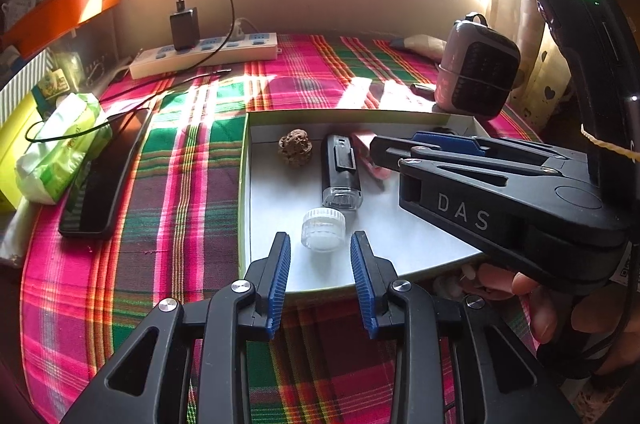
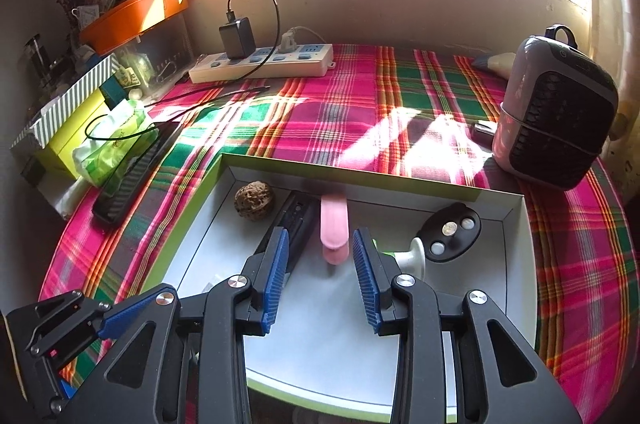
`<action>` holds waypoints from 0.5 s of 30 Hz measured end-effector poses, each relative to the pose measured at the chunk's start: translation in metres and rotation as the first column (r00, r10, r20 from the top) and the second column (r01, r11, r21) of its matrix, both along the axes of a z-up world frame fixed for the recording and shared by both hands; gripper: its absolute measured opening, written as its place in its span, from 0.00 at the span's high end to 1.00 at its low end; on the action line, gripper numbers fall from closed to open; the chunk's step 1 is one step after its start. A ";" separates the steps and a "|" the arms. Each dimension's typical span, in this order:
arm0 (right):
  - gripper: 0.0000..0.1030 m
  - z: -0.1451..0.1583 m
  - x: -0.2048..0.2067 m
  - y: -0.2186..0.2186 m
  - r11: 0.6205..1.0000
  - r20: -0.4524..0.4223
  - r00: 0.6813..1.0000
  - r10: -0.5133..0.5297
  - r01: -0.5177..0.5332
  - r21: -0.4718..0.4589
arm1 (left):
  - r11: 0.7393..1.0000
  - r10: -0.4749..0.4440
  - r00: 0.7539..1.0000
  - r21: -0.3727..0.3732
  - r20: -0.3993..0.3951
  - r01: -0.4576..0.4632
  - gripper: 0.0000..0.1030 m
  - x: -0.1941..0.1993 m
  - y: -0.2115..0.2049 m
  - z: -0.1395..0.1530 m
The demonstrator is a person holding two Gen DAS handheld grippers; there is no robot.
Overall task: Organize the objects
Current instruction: 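Open the left gripper to drop the jar while the right gripper releases the pink clip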
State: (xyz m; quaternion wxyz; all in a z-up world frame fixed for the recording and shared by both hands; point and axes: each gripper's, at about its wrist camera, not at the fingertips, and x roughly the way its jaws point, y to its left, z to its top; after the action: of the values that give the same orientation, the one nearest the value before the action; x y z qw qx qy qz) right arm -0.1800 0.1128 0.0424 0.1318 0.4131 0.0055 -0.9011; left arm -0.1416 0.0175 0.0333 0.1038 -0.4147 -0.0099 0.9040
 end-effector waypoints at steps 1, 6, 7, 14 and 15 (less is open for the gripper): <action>0.66 0.001 0.003 0.001 1.000 -0.002 1.000 -0.003 0.003 0.002 | 1.000 0.000 1.000 0.003 -0.003 0.000 0.72 0.002 0.000 0.001; 0.66 0.006 0.017 0.007 1.000 -0.013 1.000 -0.010 0.010 -0.010 | 1.000 0.000 1.000 0.000 -0.021 0.000 0.72 0.012 0.000 0.005; 0.66 0.007 0.020 0.008 1.000 -0.017 1.000 -0.013 0.013 -0.008 | 1.000 0.000 1.000 0.003 -0.022 0.000 0.72 0.014 0.000 0.006; 0.66 0.014 0.044 0.016 1.000 -0.052 0.998 -0.023 0.023 -0.006 | 1.000 -0.006 0.999 0.014 -0.047 0.006 0.71 0.030 -0.001 0.012; 0.66 0.015 0.048 0.018 1.000 -0.058 0.998 -0.025 0.024 -0.002 | 1.000 -0.004 0.999 0.014 -0.049 0.005 0.71 0.032 -0.001 0.012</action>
State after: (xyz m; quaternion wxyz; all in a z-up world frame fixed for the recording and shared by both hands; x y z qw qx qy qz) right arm -0.1321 0.1306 0.0570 0.1208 0.3864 0.0036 -0.9144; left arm -0.1095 0.0165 0.0456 0.1091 -0.3918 -0.0129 0.9135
